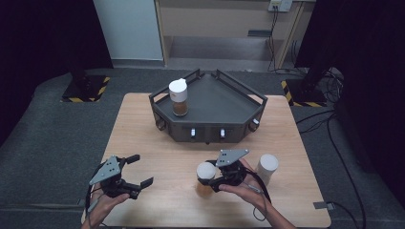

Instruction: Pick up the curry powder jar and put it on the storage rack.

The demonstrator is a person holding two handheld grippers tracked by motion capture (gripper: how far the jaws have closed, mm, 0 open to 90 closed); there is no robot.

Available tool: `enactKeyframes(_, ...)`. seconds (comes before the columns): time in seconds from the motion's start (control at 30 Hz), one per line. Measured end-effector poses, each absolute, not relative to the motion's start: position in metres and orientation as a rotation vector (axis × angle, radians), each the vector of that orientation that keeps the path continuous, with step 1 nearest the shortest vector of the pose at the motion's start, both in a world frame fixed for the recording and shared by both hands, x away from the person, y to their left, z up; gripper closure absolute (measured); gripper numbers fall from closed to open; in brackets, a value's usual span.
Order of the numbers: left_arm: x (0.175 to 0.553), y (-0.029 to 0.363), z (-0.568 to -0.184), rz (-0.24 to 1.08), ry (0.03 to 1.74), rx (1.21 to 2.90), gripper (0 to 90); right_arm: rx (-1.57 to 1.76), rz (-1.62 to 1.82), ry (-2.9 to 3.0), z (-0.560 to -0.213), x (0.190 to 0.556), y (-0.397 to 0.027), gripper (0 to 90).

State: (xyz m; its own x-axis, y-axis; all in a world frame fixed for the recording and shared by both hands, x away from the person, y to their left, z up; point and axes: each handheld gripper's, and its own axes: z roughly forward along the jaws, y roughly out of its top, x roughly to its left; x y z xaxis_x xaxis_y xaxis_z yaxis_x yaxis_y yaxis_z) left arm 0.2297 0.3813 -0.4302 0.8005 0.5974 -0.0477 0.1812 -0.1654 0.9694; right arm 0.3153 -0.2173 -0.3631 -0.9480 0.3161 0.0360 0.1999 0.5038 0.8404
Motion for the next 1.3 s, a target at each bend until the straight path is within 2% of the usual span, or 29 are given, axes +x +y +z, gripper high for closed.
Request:
enactKeyframes(0.73, 0.230, 0.381, -0.430, 0.409, 0.611, 1.733, 1.0, 0.487, 1.458, 2.600, -0.316, 0.331, -0.229, 33.8)
enactKeyframes(1.3, 0.230, 0.381, -0.430, 0.408, 0.611, 1.737, 1.1, 0.519, 1.447, 2.588, -0.263, 0.351, -0.234, 33.8)
